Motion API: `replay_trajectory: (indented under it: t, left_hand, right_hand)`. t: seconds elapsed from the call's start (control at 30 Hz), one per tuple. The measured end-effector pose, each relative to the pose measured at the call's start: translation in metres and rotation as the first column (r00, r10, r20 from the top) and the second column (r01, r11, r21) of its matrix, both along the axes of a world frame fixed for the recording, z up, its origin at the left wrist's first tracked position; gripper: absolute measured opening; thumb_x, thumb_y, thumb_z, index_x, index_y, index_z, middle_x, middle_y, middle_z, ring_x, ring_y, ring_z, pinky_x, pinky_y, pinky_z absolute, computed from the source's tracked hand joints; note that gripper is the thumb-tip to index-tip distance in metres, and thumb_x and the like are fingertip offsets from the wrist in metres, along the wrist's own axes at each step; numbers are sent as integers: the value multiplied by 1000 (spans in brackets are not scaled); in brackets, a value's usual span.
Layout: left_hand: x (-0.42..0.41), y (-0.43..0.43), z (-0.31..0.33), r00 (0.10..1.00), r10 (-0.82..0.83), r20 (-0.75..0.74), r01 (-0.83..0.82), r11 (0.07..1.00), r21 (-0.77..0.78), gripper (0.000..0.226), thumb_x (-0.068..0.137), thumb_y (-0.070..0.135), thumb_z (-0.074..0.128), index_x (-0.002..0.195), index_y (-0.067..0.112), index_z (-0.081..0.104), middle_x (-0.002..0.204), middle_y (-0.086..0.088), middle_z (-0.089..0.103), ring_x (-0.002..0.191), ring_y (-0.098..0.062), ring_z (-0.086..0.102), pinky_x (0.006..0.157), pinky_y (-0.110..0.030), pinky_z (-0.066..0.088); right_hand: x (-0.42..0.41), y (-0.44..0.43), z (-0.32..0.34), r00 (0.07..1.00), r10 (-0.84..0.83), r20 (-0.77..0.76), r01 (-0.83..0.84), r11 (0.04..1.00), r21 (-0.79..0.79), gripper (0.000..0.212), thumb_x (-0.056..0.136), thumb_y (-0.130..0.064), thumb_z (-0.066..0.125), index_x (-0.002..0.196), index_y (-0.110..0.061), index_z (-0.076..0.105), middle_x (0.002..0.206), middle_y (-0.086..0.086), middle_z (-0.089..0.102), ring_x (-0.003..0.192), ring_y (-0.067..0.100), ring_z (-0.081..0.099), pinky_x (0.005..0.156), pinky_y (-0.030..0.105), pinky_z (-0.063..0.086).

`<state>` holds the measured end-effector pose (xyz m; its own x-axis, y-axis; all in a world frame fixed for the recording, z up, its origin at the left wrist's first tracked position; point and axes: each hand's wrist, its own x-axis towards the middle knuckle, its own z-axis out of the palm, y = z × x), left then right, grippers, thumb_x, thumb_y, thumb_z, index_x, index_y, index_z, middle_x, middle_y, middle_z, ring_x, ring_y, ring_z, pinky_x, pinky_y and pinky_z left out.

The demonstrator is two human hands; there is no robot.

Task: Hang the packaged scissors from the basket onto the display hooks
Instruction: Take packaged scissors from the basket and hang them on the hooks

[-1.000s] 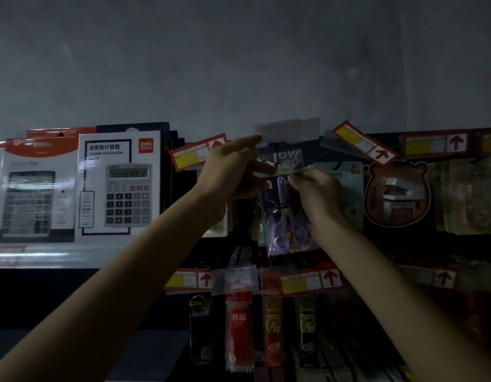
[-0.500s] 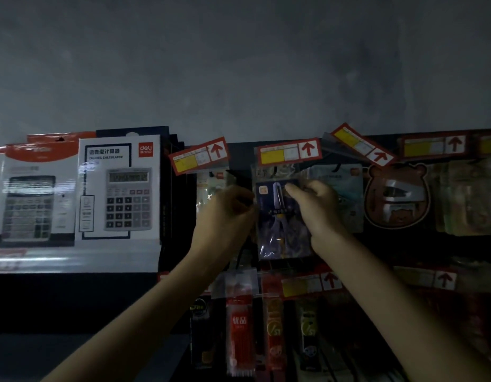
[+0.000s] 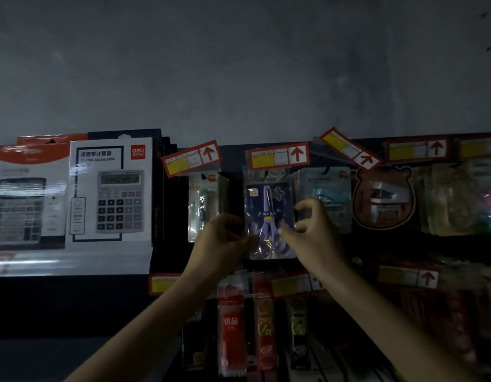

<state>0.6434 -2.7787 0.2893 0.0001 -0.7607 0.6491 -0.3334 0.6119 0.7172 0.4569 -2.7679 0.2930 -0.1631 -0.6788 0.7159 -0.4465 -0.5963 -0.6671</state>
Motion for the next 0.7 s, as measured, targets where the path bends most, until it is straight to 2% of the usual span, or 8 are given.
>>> replay_trajectory:
  t: [0.1, 0.17, 0.27, 0.33, 0.4, 0.5, 0.6, 0.7]
  left_hand:
    - [-3, 2, -4, 999, 27, 37, -24, 998, -63, 49, 80, 23, 86, 122, 24, 60, 90, -4, 77, 77, -19, 75, 66, -43, 63]
    - [-6, 1, -5, 999, 35, 30, -32, 996, -84, 49, 79, 21, 85, 120, 25, 59, 89, -6, 76, 77, -21, 75, 65, -44, 62]
    - [-8, -10, -7, 996, 82, 18, -80, 993, -82, 48, 80, 20, 85, 119, 25, 57, 93, -3, 75, 81, -20, 74, 70, -51, 62]
    - [-10, -18, -8, 985, 158, 75, -148, 982, -117, 54, 79, 25, 86, 122, 29, 54, 96, 4, 73, 83, -17, 73, 69, -50, 62]
    - [-12, -24, -9, 960, 257, 115, -237, 958, -159, 57, 78, 30, 87, 123, 30, 51, 98, 7, 70, 84, -15, 71, 68, -48, 62]
    - [-18, -28, -7, 928, 346, 140, -320, 930, -181, 53, 80, 33, 85, 122, 28, 52, 97, 8, 68, 82, -13, 69, 69, -45, 62]
    - [-23, -33, -7, 909, 392, 144, -367, 914, -171, 50, 82, 35, 83, 122, 26, 55, 101, 5, 69, 83, -16, 69, 72, -45, 62]
    - [-27, -35, -5, 879, 444, 174, -415, 892, -182, 43, 85, 32, 80, 119, 24, 56, 98, 3, 69, 82, -18, 67, 70, -43, 61]
  right_hand:
    - [2, 8, -9, 975, -151, -162, 136, 986, -101, 30, 94, -27, 70, 108, -30, 44, 79, -8, 61, 57, 6, 58, 44, 17, 37]
    - [3, 10, -10, 956, -188, -227, 161, 978, -134, 21, 94, -28, 69, 99, -28, 48, 75, -8, 56, 51, 4, 49, 40, 14, 32]
    - [3, 5, -8, 944, -184, -273, 155, 980, -124, 17, 94, -26, 69, 94, -25, 52, 82, -9, 57, 61, 2, 50, 49, 11, 31]
    - [4, 0, -7, 941, -186, -282, 164, 981, -102, 17, 93, -25, 70, 94, -23, 53, 87, -8, 60, 68, 5, 53, 54, 21, 37]
    - [5, -5, -7, 940, -185, -286, 173, 983, -66, 16, 91, -21, 69, 93, -22, 53, 86, -5, 60, 67, 7, 55, 53, 25, 37]
    - [6, -11, -6, 944, -171, -281, 173, 985, -20, 15, 91, -17, 67, 97, -22, 54, 88, -2, 62, 68, 11, 57, 51, 26, 39]
    - [8, -14, -6, 953, -142, -266, 149, 989, 5, 16, 92, -16, 67, 106, -20, 59, 101, -2, 66, 78, 12, 60, 55, 22, 42]
    - [11, -16, -7, 964, -115, -238, 121, 993, 12, 24, 94, -15, 66, 117, -20, 63, 104, -7, 63, 79, 5, 56, 58, 15, 39]
